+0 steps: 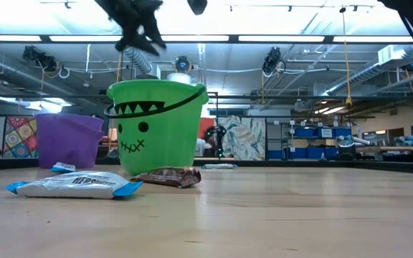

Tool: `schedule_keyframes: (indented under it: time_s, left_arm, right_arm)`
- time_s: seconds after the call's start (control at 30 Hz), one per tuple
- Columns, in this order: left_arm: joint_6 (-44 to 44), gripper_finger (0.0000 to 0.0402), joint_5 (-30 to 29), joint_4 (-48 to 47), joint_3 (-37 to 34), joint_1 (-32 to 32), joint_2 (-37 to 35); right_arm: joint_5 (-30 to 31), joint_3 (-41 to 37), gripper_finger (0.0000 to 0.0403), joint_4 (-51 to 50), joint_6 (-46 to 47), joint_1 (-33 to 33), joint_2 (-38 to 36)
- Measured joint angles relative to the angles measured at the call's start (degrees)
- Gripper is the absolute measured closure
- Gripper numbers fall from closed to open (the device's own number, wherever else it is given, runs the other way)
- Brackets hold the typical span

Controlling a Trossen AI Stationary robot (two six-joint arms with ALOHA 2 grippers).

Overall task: Sort candy by brand, put in halloween buckets
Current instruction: Put the black chocolate bar into the green bucket

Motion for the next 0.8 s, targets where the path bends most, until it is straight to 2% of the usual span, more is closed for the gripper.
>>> schedule_keyframes:
  time_s: [0.13, 0.33, 0.6, 0.8]
  left_arm:
    - [2.01, 0.0225, 6.40, -2.39, 0.42, 3.32, 5.97]
    - [-9.37, 0.0225, 19.33, -4.34, 0.66, 7.48, 12.92]
    - [-14.81, 0.0225, 20.86, -2.68, 0.66, 8.79, 20.09]
    - [-17.73, 0.0214, 20.90, -1.62, 0.68, 8.43, 20.64]
  right_arm:
    - [0.09, 2.42, 0.0241, -0.77, 1.96, -0.66, -1.03]
    - [5.82, 2.83, 0.0241, -6.12, 1.22, -1.98, -3.12]
    - [5.98, 2.83, 0.0241, -6.99, -2.86, -2.65, -4.59]
    - [5.64, 2.81, 0.0241, -12.42, -6.65, -1.43, -5.35]
